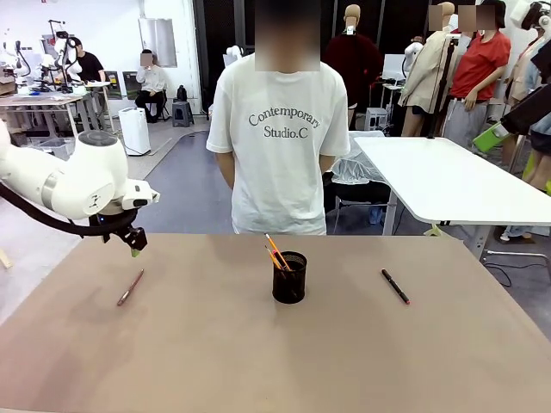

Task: Place the pens into the pen holder.
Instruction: Pick up a writing instrument from the table and place it into the Pen holder.

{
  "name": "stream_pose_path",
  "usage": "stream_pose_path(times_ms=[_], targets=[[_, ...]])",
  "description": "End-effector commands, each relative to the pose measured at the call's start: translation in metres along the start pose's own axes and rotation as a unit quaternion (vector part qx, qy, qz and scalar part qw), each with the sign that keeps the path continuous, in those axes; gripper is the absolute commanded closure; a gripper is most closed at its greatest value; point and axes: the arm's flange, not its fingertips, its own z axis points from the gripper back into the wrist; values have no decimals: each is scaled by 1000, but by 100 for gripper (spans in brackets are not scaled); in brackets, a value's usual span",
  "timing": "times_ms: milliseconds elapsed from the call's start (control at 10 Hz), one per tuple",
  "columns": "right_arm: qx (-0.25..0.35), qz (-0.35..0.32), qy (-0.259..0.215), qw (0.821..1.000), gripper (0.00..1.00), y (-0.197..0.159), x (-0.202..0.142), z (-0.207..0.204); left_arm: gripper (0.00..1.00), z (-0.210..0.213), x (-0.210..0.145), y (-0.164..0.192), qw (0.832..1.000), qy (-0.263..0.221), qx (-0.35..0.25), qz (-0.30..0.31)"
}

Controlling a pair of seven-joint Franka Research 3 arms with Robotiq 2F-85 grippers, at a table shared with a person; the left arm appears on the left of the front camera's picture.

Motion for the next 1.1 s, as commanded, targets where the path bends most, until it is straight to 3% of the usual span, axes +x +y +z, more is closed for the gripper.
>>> stream_pose_path(times_ms=[0,300,600,800,1000], targets=[[6,-2,-6,1000,0,1,2,1,0,-16,4,-7,1000,-5,-24,5],[6,-2,-6,1000,0,1,2,1,0,-26,4,-16,995,17,-74,68],[6,-2,-6,1000,0,1,2,1,0,-28,-5,-16,991,64,-66,98],[6,-2,-6,1000,0,1,2,1,0,-21,-2,-18,990,46,-98,85],[6,-2,-6,1000,0,1,2,1,0,-33,-10,-17,992,58,-72,84]])
